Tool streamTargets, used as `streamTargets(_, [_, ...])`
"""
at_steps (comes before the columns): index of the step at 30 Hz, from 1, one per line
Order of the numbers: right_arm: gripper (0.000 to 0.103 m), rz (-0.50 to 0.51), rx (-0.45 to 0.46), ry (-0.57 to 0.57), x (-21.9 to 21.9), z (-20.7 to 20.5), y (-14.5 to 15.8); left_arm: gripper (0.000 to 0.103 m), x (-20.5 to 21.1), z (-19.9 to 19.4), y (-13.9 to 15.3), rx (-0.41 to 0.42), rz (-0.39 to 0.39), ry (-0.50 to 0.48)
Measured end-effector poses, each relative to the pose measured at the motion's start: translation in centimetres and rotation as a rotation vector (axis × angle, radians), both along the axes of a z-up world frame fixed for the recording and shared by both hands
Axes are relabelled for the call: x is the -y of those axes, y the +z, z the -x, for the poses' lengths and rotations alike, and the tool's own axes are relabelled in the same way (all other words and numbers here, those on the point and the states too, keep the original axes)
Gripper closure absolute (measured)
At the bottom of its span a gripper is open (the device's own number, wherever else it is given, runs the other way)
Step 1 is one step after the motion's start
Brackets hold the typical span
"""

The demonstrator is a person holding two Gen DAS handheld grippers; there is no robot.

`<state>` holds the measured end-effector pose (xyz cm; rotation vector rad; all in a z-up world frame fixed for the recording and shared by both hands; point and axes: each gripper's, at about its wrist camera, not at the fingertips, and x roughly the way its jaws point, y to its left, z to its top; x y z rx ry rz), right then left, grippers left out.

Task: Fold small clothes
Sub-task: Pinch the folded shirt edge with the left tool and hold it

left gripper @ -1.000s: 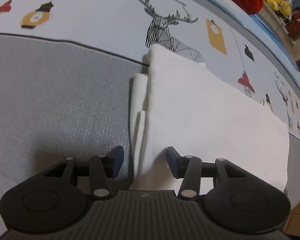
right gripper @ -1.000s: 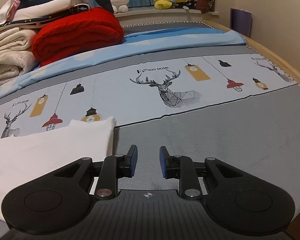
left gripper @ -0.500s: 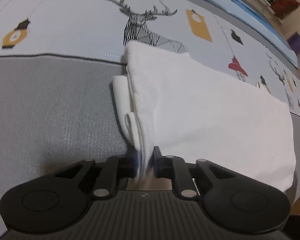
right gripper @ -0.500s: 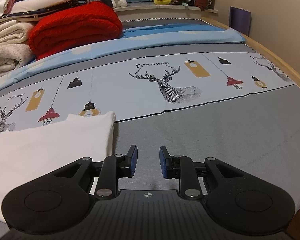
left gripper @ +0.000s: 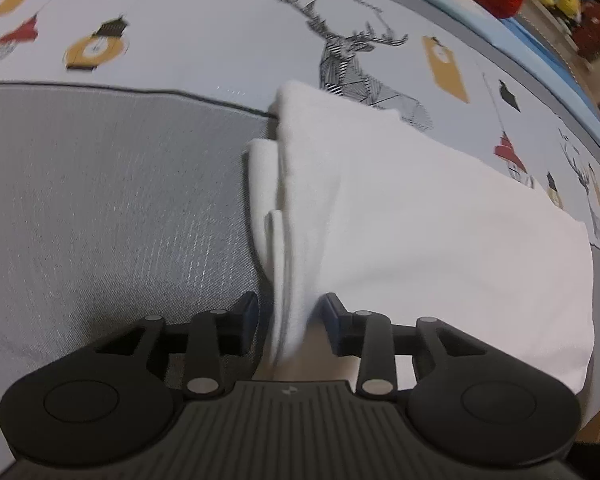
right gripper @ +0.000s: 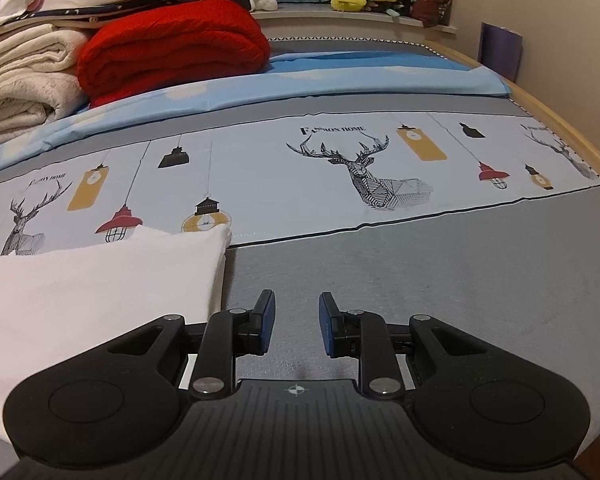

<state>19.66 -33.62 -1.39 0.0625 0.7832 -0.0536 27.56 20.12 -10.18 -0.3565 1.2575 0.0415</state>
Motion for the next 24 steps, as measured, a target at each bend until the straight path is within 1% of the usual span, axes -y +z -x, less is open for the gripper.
streamTargets(3, [0.078, -0.002, 0.0, -0.006, 0.2, 0.1, 0.0, 0.063, -0.1, -0.2, -0.3, -0.003, 0.021, 0.02])
streamTargets(5, [0.078, -0.001, 0.0, -0.009, 0.3, 0.2, 0.0, 0.064, 0.3, -0.5, -0.4, 0.001, 0.016, 0.012])
streamTargets(7, [0.078, -0.002, -0.001, -0.013, 0.5, 0.2, 0.0, 0.067, 0.7, -0.7, -0.4, 0.007, 0.003, -0.003])
streamTargets(9, [0.078, -0.001, -0.001, -0.016, 0.7, 0.2, -0.1, 0.076, 1.3, -0.9, -0.4, 0.013, -0.014, -0.023])
streamTargets(10, [0.078, -0.001, -0.001, -0.019, 0.8, 0.3, -0.1, 0.077, 1.5, -0.9, -0.3, 0.015, -0.021, -0.031])
streamTargets(12, [0.078, -0.002, -0.001, -0.022, 0.9, 0.3, 0.0, 0.084, 1.8, -0.9, -0.3, 0.021, -0.037, -0.044])
streamTargets(17, [0.078, -0.002, 0.001, -0.021, 0.7, 0.3, -0.1, 0.088, 1.8, -0.7, -0.1, 0.037, -0.052, -0.059])
streamTargets(21, [0.078, -0.001, 0.002, -0.011, 0.3, 0.2, -0.1, 0.089, 2.1, -0.4, 0.3, 0.05, -0.092, -0.089])
streamTargets(24, [0.078, 0.004, 0.002, 0.0, -0.1, 0.2, -0.1, 0.089, 2.4, -0.2, 0.5, 0.046, -0.138, -0.101])
